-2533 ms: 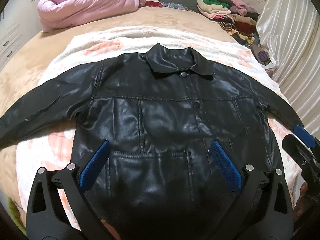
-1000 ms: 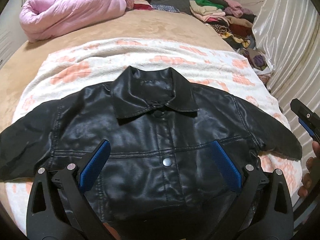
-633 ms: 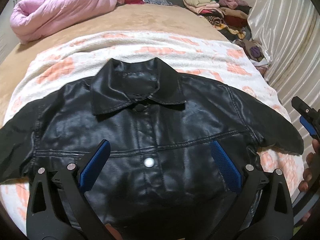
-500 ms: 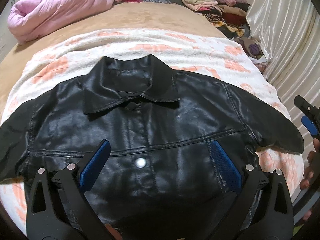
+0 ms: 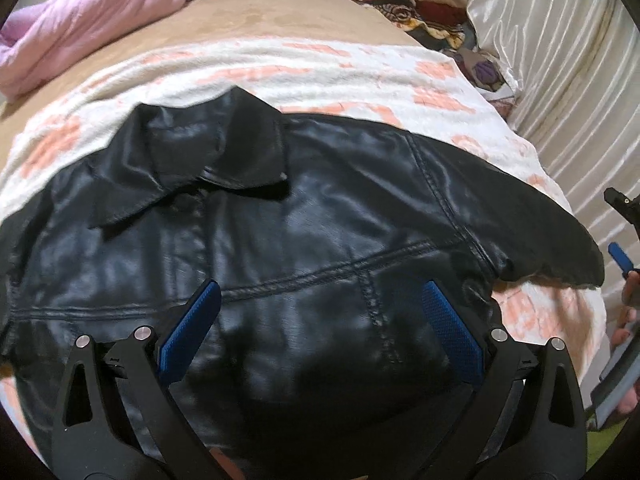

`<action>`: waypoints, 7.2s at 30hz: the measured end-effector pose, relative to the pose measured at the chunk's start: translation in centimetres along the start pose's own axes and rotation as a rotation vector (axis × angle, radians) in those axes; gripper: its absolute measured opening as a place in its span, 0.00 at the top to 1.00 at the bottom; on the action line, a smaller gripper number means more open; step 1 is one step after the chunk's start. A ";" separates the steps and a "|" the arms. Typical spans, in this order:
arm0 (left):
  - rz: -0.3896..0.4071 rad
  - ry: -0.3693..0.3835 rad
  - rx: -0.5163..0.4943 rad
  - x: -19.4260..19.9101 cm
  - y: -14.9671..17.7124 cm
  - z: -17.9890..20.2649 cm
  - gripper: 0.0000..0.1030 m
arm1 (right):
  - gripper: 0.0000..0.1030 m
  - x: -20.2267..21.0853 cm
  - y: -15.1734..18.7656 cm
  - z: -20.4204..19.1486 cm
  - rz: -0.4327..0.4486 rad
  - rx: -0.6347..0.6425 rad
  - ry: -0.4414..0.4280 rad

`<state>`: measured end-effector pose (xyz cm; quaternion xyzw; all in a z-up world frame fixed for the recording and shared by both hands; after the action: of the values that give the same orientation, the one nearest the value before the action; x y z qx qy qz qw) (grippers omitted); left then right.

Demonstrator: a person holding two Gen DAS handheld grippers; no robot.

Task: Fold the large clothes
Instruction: 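Reach the right tool to the jacket sleeve cuff and grasp it, then lift the sleeve cuff with the right tool up off the bed, then pass the sleeve cuff to the left tool while the right tool opens and releases, then lay the sleeve across the jacket back with the left tool and release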

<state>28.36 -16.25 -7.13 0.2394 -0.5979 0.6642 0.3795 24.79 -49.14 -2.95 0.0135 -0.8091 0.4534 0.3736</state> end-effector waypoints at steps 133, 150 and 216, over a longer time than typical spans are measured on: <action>0.124 0.428 0.487 10.7 -1.7 -20.3 0.95 | 0.05 12.9 23.5 -31.2 -0.085 0.850 -0.982; 0.331 0.402 0.334 16.9 -4.3 -18.1 0.99 | 0.29 -8.6 11.5 -15.8 -0.318 0.182 -0.436; 0.070 0.002 0.242 7.0 7.9 -22.8 0.38 | 0.20 -1.4 22.7 -21.9 -0.415 0.691 -0.464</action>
<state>21.02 7.53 -10.48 0.2618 -0.5210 0.7446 0.3250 30.59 -19.92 -13.40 0.4000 -0.6531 0.5970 0.2389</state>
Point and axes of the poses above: each gripper's, at about its wrist camera, not at the fingertips, and x roughly against the way its jaws point, z to its right, y to its underside, the point moved 6 cm from there along -x, roughly the way its jaws point, and after that the axes turned 7 degrees about z, right-handed, at the moved point
